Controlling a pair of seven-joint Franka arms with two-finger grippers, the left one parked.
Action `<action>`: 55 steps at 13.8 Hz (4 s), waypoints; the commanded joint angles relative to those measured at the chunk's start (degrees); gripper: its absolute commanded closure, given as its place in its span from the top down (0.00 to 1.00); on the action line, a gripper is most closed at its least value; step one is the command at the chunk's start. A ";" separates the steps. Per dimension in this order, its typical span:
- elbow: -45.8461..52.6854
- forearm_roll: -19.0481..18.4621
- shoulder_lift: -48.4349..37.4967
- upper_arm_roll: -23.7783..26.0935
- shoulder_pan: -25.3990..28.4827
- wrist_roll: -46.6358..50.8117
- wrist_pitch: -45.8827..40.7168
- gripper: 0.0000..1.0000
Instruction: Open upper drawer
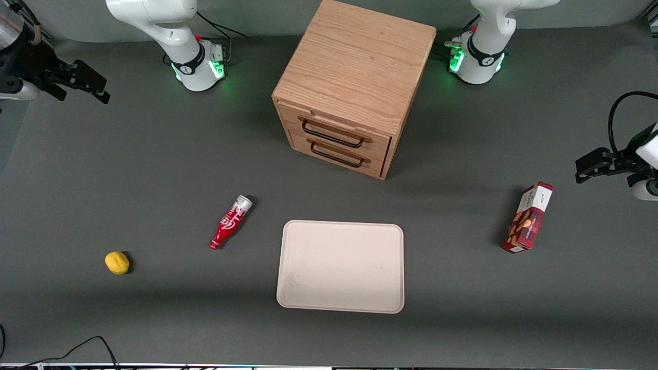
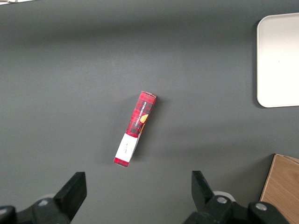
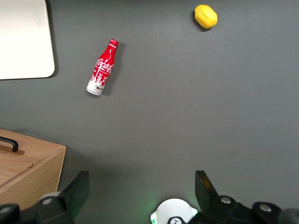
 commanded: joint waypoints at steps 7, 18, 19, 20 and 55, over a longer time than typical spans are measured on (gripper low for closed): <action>4.66 0.69 0.53 -0.79 0.18 -3.77 -6.22 1.00; 12.03 16.31 10.18 4.21 2.46 -23.39 -10.36 1.00; 14.57 18.34 13.07 6.66 2.55 -23.31 -9.84 1.00; 16.94 18.44 16.84 9.99 2.46 -23.39 -8.18 1.00; 16.97 4.91 51.50 34.19 9.67 -20.85 25.32 1.00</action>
